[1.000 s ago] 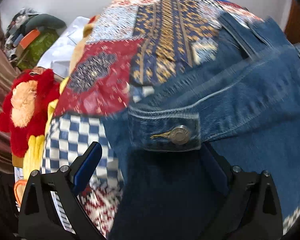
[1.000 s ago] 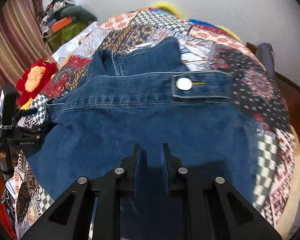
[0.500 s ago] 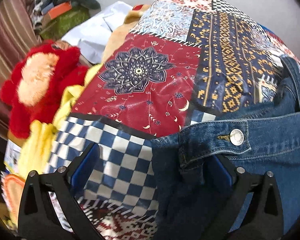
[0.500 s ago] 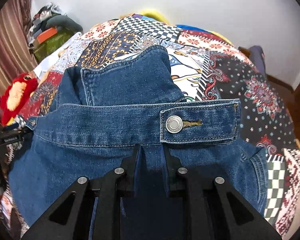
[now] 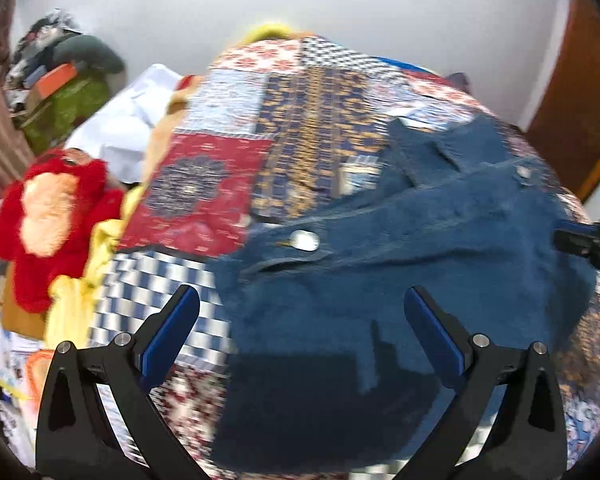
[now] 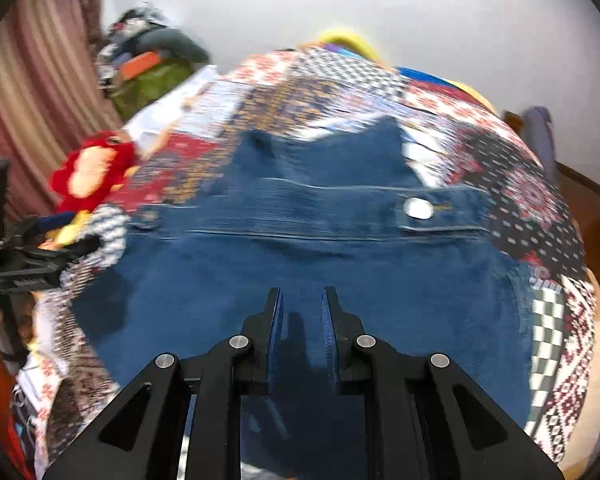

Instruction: Fold large clothes

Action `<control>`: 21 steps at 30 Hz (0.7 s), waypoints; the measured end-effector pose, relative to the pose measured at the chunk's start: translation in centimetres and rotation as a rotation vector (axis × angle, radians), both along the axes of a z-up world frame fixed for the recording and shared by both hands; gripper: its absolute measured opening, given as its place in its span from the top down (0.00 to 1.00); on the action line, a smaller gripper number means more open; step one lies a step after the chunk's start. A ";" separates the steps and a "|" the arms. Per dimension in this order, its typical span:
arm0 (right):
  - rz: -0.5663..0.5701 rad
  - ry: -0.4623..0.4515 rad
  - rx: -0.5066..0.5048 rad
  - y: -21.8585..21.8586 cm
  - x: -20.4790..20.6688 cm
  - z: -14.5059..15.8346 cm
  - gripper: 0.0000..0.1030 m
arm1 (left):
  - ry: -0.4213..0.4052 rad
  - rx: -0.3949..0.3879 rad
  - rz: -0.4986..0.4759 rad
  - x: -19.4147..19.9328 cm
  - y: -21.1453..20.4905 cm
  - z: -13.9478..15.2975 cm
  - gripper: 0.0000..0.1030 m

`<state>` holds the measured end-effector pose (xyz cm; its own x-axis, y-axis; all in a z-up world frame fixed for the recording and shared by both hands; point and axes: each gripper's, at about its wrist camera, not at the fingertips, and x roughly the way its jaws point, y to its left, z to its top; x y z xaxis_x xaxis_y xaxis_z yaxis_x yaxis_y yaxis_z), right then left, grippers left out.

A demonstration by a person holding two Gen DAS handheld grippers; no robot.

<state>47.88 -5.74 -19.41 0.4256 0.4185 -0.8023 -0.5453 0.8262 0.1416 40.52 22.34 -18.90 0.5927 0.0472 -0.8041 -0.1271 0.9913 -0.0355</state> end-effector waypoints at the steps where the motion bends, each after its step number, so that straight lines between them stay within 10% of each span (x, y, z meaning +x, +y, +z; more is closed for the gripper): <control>1: 0.023 0.000 0.011 0.7 -0.6 0.2 0.86 | 0.003 -0.010 -0.011 -0.2 -0.5 0.0 0.00; 10: 0.060 -0.001 -0.209 3.9 -2.2 -4.5 0.86 | 0.062 0.038 -0.069 0.1 -4.6 -3.2 0.00; 21: 0.092 -0.053 -0.241 0.9 -2.5 -5.8 0.86 | 0.115 0.031 -0.045 -2.5 -2.6 -6.6 0.00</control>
<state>45.38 -4.79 -25.26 0.4386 0.2570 -0.8611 -0.6209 0.7795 -0.0836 38.04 19.78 -25.52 0.4990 0.0483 -0.8652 -0.0836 0.9965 0.0074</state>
